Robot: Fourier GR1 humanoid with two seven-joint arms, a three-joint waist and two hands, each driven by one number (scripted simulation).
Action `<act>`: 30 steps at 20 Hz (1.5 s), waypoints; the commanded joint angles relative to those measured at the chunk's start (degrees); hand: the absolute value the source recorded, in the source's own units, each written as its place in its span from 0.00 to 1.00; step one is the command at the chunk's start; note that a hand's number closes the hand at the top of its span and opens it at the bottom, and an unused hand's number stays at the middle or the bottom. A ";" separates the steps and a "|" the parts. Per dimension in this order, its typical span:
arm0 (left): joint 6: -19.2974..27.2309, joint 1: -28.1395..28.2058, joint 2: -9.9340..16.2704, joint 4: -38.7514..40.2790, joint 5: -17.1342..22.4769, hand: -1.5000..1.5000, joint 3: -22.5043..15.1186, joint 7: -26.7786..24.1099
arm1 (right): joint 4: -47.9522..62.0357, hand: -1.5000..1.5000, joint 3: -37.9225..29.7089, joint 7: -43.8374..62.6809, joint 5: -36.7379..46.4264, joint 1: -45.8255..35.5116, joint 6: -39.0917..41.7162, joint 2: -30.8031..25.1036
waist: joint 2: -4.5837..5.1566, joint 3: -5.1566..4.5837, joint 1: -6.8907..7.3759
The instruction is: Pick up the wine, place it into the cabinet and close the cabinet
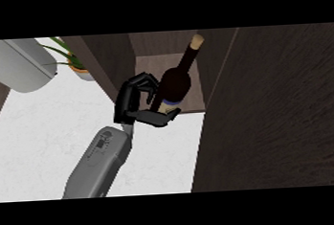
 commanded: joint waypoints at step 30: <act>6.03 -27.92 0.00 41.59 15.17 1.00 3.10 -6.29 | -7.24 0.00 0.20 -5.90 -5.85 6.39 4.22 0.75 | 1.43 -0.03 -3.41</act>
